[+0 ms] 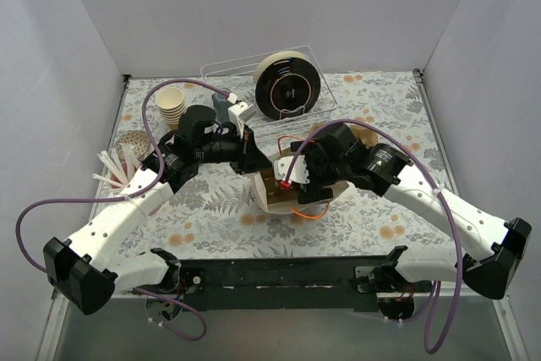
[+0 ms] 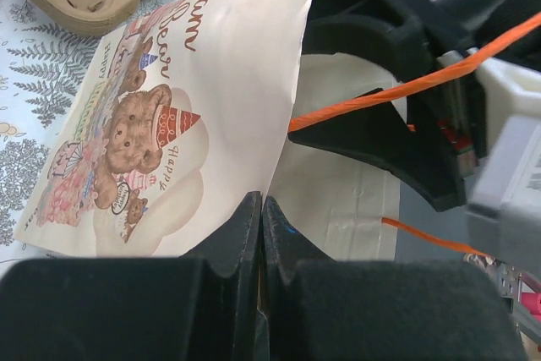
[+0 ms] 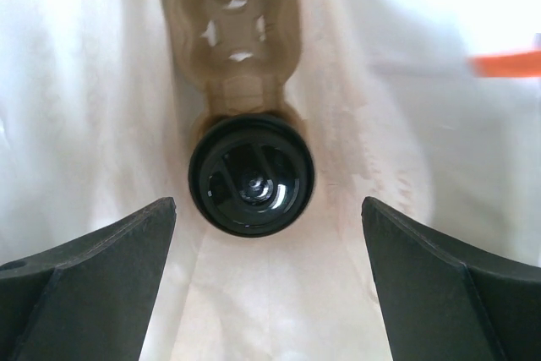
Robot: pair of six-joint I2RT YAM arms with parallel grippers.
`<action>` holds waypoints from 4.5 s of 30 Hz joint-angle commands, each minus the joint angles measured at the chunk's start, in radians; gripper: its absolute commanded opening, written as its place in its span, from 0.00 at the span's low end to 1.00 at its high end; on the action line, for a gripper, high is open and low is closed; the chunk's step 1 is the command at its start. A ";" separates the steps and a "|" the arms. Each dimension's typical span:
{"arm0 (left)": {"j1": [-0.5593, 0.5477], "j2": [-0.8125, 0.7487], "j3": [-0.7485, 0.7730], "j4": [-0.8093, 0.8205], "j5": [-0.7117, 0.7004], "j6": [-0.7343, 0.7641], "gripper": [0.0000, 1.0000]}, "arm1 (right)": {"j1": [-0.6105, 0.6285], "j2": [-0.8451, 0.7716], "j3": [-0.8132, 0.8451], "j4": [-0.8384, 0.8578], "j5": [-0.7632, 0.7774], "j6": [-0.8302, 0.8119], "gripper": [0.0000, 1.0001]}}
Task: Pack the takeout coffee
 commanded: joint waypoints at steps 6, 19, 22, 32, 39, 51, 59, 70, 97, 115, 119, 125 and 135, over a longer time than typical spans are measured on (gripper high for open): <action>0.003 0.024 0.067 -0.073 -0.037 -0.005 0.03 | -0.004 -0.042 0.103 0.016 -0.026 0.073 0.98; 0.003 0.052 0.093 -0.099 -0.054 -0.034 0.04 | -0.004 -0.085 0.138 0.055 -0.045 0.141 0.97; 0.003 0.073 0.131 -0.128 -0.062 -0.023 0.08 | -0.004 -0.096 0.142 0.058 -0.067 0.152 0.97; 0.003 0.118 0.189 -0.165 -0.103 0.002 0.18 | -0.004 -0.124 0.188 0.111 -0.150 0.241 0.97; 0.003 0.139 0.211 -0.164 -0.132 0.006 0.31 | -0.004 -0.153 0.181 0.182 -0.145 0.300 0.96; 0.003 0.161 0.257 -0.188 -0.219 0.034 0.55 | -0.004 -0.191 0.132 0.403 0.034 0.371 0.98; 0.003 0.179 0.321 -0.191 -0.290 0.063 0.63 | -0.004 -0.152 0.156 0.535 0.164 0.576 0.97; 0.003 0.118 0.375 -0.165 -0.474 0.067 0.88 | -0.004 -0.127 0.201 0.638 0.396 0.866 0.91; 0.061 -0.089 0.521 -0.961 -1.424 -0.502 0.77 | -0.004 -0.116 0.377 0.102 0.309 1.310 0.90; 0.178 -0.125 0.080 -0.719 -1.540 -0.394 0.61 | -0.004 -0.185 0.303 0.121 0.355 1.291 0.85; 0.181 -0.105 0.085 -0.703 -1.551 -0.373 0.58 | -0.004 -0.184 0.305 0.121 0.356 1.291 0.85; 0.187 -0.102 0.091 -0.670 -1.554 -0.347 0.45 | -0.004 -0.182 0.307 0.128 0.370 1.275 0.84; 0.192 -0.091 0.146 -0.708 -1.566 -0.344 0.14 | -0.004 -0.165 0.323 0.131 0.361 1.255 0.84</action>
